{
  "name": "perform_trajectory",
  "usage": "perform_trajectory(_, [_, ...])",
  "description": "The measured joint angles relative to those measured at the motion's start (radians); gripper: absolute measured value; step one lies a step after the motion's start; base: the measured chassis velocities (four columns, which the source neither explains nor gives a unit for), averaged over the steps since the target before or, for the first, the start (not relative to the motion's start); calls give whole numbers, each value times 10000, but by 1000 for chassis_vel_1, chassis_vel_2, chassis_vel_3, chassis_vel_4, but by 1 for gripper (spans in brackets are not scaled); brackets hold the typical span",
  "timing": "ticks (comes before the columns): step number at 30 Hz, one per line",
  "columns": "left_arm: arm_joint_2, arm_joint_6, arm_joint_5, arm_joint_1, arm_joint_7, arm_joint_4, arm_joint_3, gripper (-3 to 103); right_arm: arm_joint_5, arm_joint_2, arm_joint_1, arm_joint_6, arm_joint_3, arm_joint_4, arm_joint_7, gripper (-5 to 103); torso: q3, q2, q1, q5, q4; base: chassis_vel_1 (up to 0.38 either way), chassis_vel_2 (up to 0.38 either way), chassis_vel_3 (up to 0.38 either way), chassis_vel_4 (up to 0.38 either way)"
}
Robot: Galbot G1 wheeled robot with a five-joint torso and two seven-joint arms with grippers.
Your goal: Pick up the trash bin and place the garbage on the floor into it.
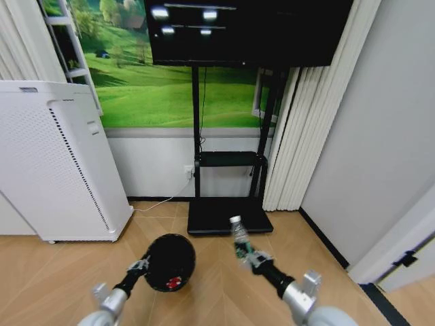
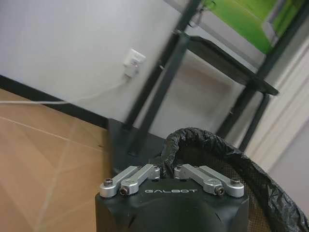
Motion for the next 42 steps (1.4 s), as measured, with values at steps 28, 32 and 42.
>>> perform_trajectory(28, [-235, -87, 531, -482, 1625, -186, 2076, 7, -1449, 334, 1281, 607, -2670, -2353, -1040, 20, 0, 0, 1, -2, 3, 0, 0, 0, 0])
perform_trajectory(32, [-205, -52, 582, -331, 1664, -360, 1968, 7, -1487, 339, 1292, 690, -2695, -2435, -1103, 20, 0, 0, 1, -2, 1, 0, 0, 0, 0])
perform_trajectory(42, [-185, -9, 610, 4, 1594, -649, 1384, 7, -1437, 432, 1261, 858, -2768, -2353, -1134, 57, 0, 0, 3, -1, 3, 0, 0, 0, 0])
